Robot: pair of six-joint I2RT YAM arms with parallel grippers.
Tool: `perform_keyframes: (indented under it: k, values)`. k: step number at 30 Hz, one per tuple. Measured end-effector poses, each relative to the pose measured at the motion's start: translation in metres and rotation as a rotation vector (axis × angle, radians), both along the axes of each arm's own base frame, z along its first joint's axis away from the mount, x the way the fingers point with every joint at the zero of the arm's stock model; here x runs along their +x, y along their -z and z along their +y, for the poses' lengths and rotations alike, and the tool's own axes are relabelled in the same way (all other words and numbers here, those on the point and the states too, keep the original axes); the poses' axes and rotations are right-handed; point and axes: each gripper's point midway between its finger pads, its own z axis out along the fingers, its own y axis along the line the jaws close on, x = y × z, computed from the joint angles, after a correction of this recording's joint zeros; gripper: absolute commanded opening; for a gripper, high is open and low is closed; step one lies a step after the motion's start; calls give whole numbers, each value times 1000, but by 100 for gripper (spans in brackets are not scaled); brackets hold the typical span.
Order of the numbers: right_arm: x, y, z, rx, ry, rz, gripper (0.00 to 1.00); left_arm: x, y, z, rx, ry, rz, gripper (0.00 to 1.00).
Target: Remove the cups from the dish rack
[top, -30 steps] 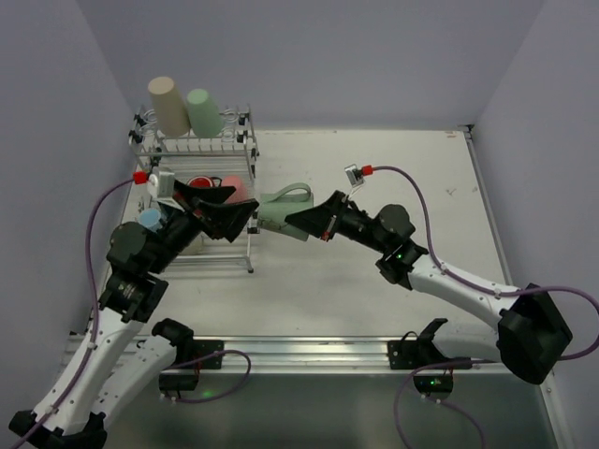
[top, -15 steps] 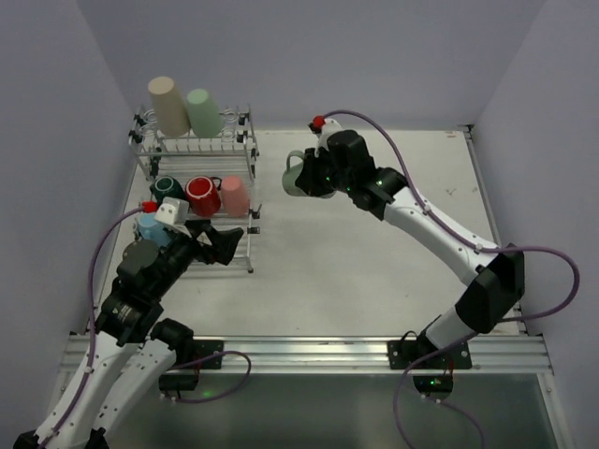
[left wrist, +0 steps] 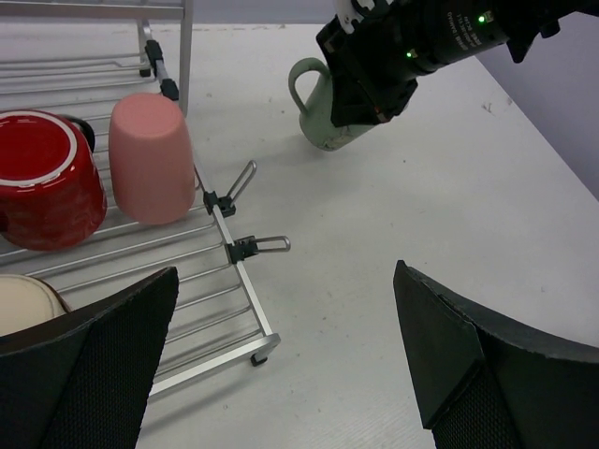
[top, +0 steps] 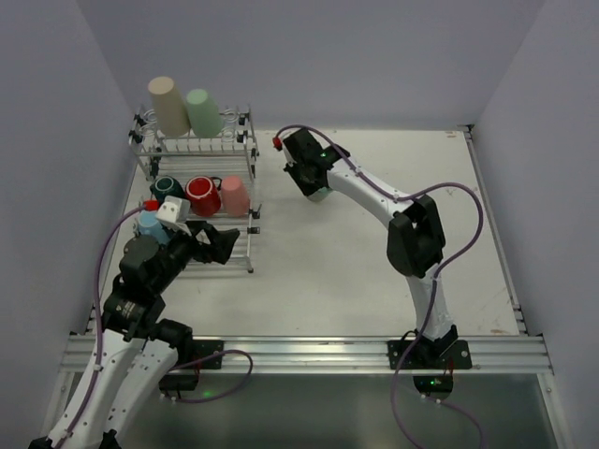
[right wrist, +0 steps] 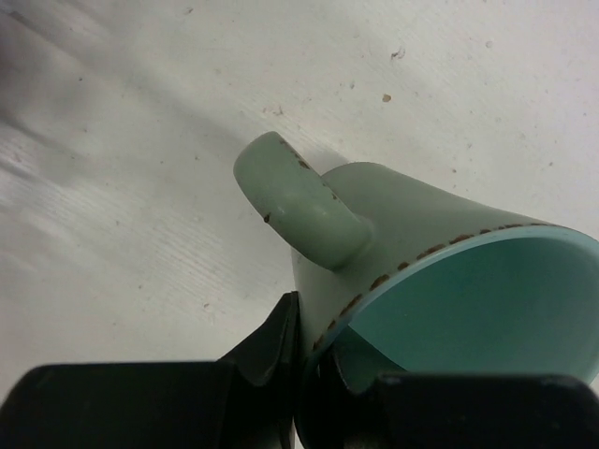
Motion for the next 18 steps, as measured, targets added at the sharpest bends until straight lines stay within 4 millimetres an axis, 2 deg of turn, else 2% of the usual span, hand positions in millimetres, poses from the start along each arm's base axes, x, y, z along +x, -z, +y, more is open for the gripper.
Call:
perform_keyframes:
  k: [7, 13, 18]
  values:
    - [18, 19, 3, 7, -15, 27, 1, 2, 9, -1, 8, 11, 24, 100]
    - [24, 37, 2, 0, -13, 54, 10, 7, 12, 7, 13, -26, 36, 100]
    - [24, 38, 5, 8, -24, 55, 22, 15, 17, 21, 30, -111, 53, 100]
